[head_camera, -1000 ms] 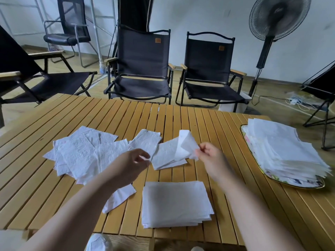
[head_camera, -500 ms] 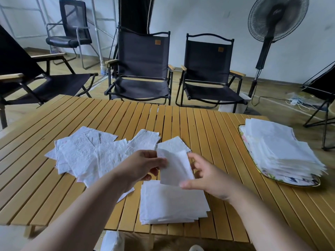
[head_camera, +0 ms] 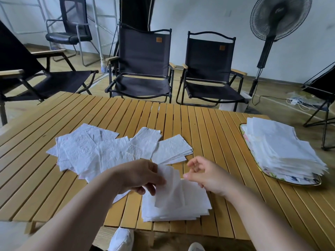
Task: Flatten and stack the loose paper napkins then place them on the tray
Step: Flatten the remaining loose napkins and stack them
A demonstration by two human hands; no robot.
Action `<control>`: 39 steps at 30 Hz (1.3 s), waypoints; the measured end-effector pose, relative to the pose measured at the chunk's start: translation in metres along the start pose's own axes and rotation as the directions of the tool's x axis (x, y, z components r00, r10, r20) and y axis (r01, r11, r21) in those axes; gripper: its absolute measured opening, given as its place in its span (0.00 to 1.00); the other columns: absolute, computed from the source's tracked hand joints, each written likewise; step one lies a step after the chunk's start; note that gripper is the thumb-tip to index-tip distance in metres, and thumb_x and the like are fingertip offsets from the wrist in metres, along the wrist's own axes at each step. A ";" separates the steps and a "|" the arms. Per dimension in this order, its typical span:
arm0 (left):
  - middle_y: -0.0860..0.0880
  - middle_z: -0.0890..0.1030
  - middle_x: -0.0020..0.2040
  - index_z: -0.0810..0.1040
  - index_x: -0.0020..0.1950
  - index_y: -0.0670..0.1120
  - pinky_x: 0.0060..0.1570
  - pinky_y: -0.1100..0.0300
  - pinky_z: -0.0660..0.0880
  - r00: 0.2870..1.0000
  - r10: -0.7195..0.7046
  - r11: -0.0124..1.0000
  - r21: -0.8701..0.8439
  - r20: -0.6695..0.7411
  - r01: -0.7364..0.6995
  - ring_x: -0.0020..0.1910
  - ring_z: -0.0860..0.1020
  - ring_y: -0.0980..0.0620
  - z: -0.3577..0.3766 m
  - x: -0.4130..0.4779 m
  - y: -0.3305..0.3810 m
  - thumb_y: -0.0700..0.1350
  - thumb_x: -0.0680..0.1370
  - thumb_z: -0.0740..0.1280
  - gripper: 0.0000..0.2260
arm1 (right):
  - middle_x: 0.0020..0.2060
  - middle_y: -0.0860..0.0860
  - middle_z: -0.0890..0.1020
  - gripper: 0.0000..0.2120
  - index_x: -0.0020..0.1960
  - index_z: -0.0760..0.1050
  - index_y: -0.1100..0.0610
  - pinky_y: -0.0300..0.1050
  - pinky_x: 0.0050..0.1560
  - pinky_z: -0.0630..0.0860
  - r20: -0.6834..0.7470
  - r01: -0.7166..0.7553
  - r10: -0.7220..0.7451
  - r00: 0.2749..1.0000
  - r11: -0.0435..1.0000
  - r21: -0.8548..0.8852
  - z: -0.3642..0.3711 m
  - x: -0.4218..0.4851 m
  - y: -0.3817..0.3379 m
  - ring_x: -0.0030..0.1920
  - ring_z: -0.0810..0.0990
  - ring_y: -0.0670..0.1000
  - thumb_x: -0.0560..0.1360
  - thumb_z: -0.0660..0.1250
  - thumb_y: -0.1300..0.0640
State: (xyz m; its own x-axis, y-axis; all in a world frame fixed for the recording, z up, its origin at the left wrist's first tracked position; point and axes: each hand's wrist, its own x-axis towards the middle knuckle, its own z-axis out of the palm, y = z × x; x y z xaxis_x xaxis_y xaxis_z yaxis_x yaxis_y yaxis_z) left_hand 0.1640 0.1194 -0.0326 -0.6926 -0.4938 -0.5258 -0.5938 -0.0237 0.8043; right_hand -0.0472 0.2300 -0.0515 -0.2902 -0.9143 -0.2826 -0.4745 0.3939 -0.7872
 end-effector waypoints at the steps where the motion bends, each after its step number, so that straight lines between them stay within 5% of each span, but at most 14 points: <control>1: 0.51 0.84 0.40 0.82 0.54 0.41 0.35 0.62 0.71 0.999 0.031 1.000 -0.004 0.021 -0.031 0.36 0.79 0.56 -0.001 -0.001 0.000 0.40 0.79 0.69 0.06 | 0.50 0.47 0.82 0.17 0.60 0.74 0.47 0.34 0.32 0.71 -0.001 0.003 -0.003 1.000 1.000 0.009 0.000 0.000 -0.001 0.30 0.75 0.40 0.75 0.74 0.53; 4: 0.50 0.84 0.47 0.82 0.56 0.43 0.41 0.62 0.72 0.989 0.124 0.988 -0.105 0.081 -0.116 0.42 0.78 0.55 -0.005 -0.004 0.002 0.39 0.79 0.66 0.08 | 0.55 0.44 0.81 0.23 0.68 0.72 0.44 0.39 0.33 0.70 0.089 -0.016 0.006 0.996 0.994 0.109 0.000 0.000 -0.006 0.30 0.74 0.44 0.75 0.73 0.57; 8: 0.47 0.84 0.51 0.81 0.60 0.43 0.41 0.60 0.73 0.983 0.148 0.967 -0.224 0.111 -0.121 0.46 0.78 0.51 -0.009 -0.004 0.000 0.42 0.77 0.68 0.12 | 0.28 0.47 0.76 0.07 0.57 0.80 0.57 0.39 0.28 0.60 0.188 -0.022 -0.028 0.982 0.966 0.257 -0.005 -0.001 -0.006 0.26 0.67 0.47 0.78 0.69 0.61; 12: 0.47 0.84 0.43 0.81 0.54 0.40 0.30 0.64 0.67 0.998 0.001 0.999 -0.044 0.065 0.002 0.33 0.77 0.53 -0.008 0.003 -0.007 0.41 0.80 0.67 0.07 | 0.28 0.49 0.75 0.05 0.50 0.81 0.61 0.39 0.27 0.60 0.135 -0.066 0.034 0.990 0.968 0.243 -0.007 0.000 0.004 0.24 0.64 0.47 0.78 0.71 0.59; 15: 0.47 0.87 0.45 0.82 0.54 0.39 0.28 0.65 0.65 0.993 -0.107 0.978 0.185 0.056 0.095 0.30 0.75 0.55 -0.004 0.011 -0.011 0.45 0.81 0.67 0.10 | 0.25 0.44 0.76 0.05 0.46 0.81 0.56 0.40 0.31 0.65 0.041 -0.035 0.033 0.999 0.998 0.048 0.002 0.005 0.009 0.25 0.69 0.44 0.77 0.73 0.54; 17: 0.48 0.87 0.44 0.82 0.54 0.39 0.27 0.65 0.63 0.985 -0.168 0.946 0.286 0.043 0.149 0.28 0.73 0.55 -0.002 0.014 -0.011 0.49 0.82 0.65 0.14 | 0.34 0.44 0.82 0.05 0.45 0.81 0.51 0.40 0.37 0.70 -0.108 -0.012 0.004 0.994 0.998 -0.068 0.011 0.012 0.009 0.35 0.78 0.43 0.75 0.74 0.50; 20: 0.51 0.86 0.37 0.85 0.50 0.40 0.25 0.65 0.63 0.976 -0.192 0.877 0.429 -0.101 0.217 0.24 0.70 0.55 -0.003 0.017 -0.013 0.56 0.82 0.62 0.20 | 0.50 0.43 0.81 0.10 0.58 0.79 0.49 0.35 0.42 0.72 -0.336 -0.017 -0.041 0.941 0.986 -0.167 0.020 0.027 0.009 0.49 0.78 0.45 0.78 0.71 0.53; 23: 0.51 0.82 0.31 0.83 0.45 0.43 0.25 0.65 0.65 0.961 -0.096 0.884 0.422 -0.259 0.201 0.21 0.69 0.57 -0.010 0.022 -0.021 0.55 0.82 0.62 0.18 | 0.66 0.45 0.77 0.21 0.72 0.71 0.47 0.39 0.52 0.74 -0.388 -0.040 -0.051 0.920 0.974 -0.224 0.022 0.049 0.008 0.63 0.76 0.48 0.81 0.63 0.60; 26: 0.52 0.81 0.30 0.81 0.45 0.44 0.27 0.65 0.65 0.945 -0.049 0.913 0.370 -0.323 0.173 0.20 0.68 0.60 -0.015 0.026 -0.030 0.53 0.81 0.63 0.15 | 0.71 0.48 0.73 0.25 0.77 0.65 0.46 0.42 0.54 0.75 -0.347 -0.063 -0.023 0.938 0.970 -0.236 0.029 0.068 0.006 0.65 0.75 0.53 0.83 0.59 0.61; 28: 0.53 0.82 0.32 0.82 0.47 0.45 0.27 0.66 0.65 0.937 -0.005 0.912 0.383 -0.350 0.147 0.22 0.69 0.61 -0.019 0.027 -0.034 0.52 0.81 0.64 0.13 | 0.70 0.47 0.73 0.22 0.76 0.67 0.47 0.43 0.55 0.77 -0.338 -0.087 -0.022 0.941 0.949 -0.304 0.036 0.076 0.006 0.63 0.75 0.51 0.83 0.58 0.59; 31: 0.54 0.83 0.40 0.80 0.48 0.48 0.30 0.67 0.67 0.912 0.124 0.894 0.444 -0.390 0.069 0.32 0.74 0.60 -0.024 0.030 -0.037 0.51 0.80 0.66 0.09 | 0.63 0.48 0.78 0.16 0.69 0.74 0.49 0.38 0.42 0.73 -0.401 -0.132 -0.012 0.916 0.935 -0.329 0.036 0.077 0.005 0.54 0.76 0.50 0.82 0.59 0.55; 35: 0.54 0.79 0.55 0.79 0.59 0.53 0.44 0.65 0.75 0.870 0.304 0.797 0.603 -0.389 -0.009 0.48 0.77 0.56 -0.023 0.041 -0.033 0.50 0.78 0.70 0.10 | 0.56 0.46 0.81 0.15 0.65 0.76 0.47 0.49 0.57 0.77 -0.344 -0.162 0.026 0.939 0.914 -0.372 0.028 0.068 0.013 0.54 0.79 0.53 0.79 0.65 0.54; 39: 0.54 0.75 0.59 0.80 0.60 0.54 0.51 0.60 0.77 0.870 0.340 0.752 0.659 -0.357 -0.023 0.52 0.77 0.52 -0.015 0.058 -0.033 0.47 0.76 0.73 0.13 | 0.47 0.41 0.78 0.19 0.65 0.77 0.44 0.54 0.60 0.77 -0.242 -0.112 0.029 0.970 0.935 -0.336 0.021 0.060 0.019 0.52 0.79 0.50 0.76 0.66 0.57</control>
State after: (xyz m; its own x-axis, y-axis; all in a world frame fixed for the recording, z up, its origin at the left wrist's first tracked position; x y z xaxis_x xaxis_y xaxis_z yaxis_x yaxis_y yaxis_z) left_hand 0.1492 0.0778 -0.0854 -0.6580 -0.7481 -0.0855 -0.7005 0.5665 0.4341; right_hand -0.0559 0.1806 -0.0952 -0.4961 -0.8526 -0.1644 -0.6908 0.5022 -0.5202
